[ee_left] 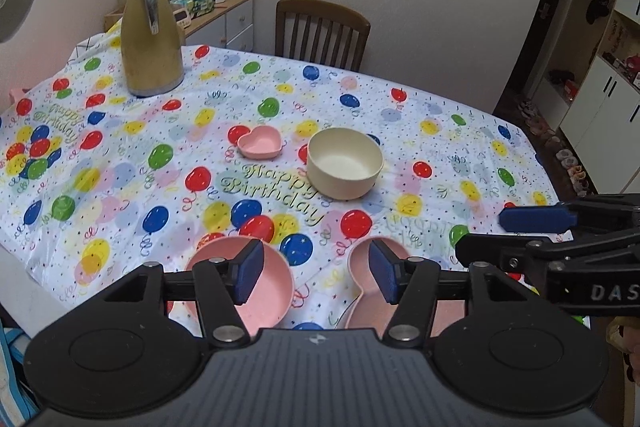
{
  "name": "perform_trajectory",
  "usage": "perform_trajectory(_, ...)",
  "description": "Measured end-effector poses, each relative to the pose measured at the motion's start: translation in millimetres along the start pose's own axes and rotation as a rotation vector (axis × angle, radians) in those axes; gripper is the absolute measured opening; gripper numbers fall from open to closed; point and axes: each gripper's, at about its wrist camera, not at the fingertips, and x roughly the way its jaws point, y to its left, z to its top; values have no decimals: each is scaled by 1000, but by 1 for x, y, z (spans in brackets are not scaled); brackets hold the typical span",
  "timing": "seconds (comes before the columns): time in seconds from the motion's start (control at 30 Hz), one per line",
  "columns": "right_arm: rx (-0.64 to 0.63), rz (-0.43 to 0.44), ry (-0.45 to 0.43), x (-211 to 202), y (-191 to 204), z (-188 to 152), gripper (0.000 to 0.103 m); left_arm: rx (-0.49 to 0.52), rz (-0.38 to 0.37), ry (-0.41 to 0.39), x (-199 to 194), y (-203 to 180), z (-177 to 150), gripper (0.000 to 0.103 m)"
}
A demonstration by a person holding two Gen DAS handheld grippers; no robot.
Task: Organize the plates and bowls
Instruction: 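Lower the pink bowl onto the bear-shaped plate and open both grippers, then move both grippers to the cream bowl beside the heart dish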
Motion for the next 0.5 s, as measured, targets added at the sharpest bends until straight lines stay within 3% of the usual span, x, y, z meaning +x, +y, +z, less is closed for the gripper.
perform_trajectory(0.07, -1, -18, -30, -4, -2, 3, 73, 9, -8, -8, 3, -1, 7, 57)
perform_trajectory(0.13, -4, -25, -46, -4, -4, 7, 80, 21, -17, -19, 7, 0, 15, 61)
perform_trajectory(0.27, 15, -64, -75, 1, -12, 21, 89, 29, -32, -49, 19, 7, 32, 78)
perform_trajectory(0.37, 37, -103, -105, 6, -17, 32, 100, 28, -46, -44, 37, 15, 48, 79)
perform_trajectory(0.5, 109, -143, -106, 22, -28, 50, 102, 17, -60, -19, 70, 27, 70, 79)
